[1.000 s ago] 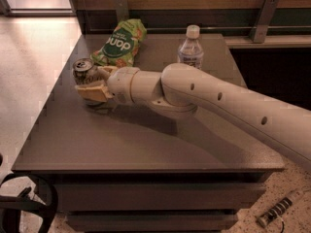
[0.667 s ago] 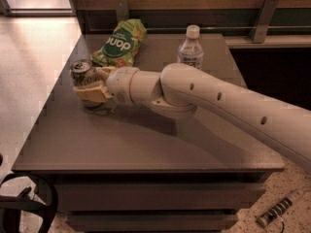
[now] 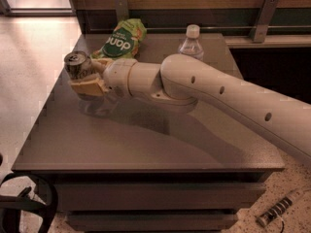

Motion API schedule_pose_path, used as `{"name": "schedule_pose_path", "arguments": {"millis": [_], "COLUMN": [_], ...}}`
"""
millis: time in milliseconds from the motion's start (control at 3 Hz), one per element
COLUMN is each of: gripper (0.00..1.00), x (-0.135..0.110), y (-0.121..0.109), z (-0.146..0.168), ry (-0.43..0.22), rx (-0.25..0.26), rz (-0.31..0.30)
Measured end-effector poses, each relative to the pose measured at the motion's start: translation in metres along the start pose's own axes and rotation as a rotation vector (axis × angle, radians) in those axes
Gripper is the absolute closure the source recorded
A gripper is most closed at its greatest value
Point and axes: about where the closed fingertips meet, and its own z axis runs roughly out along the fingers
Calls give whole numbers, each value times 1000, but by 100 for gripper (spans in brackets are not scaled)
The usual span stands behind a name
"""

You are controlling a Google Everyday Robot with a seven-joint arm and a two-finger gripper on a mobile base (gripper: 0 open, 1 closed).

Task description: Pick 7up can

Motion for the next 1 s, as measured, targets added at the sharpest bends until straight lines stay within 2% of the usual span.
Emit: {"name": "schedule_pose_path", "arguments": {"millis": [333, 1000], "gripper": [100, 100], "x": [-28, -87], "y": [2, 5], "z": [-4, -20], "ry": [-17, -60], "rx": [-6, 15], "rz": [-58, -195]}}
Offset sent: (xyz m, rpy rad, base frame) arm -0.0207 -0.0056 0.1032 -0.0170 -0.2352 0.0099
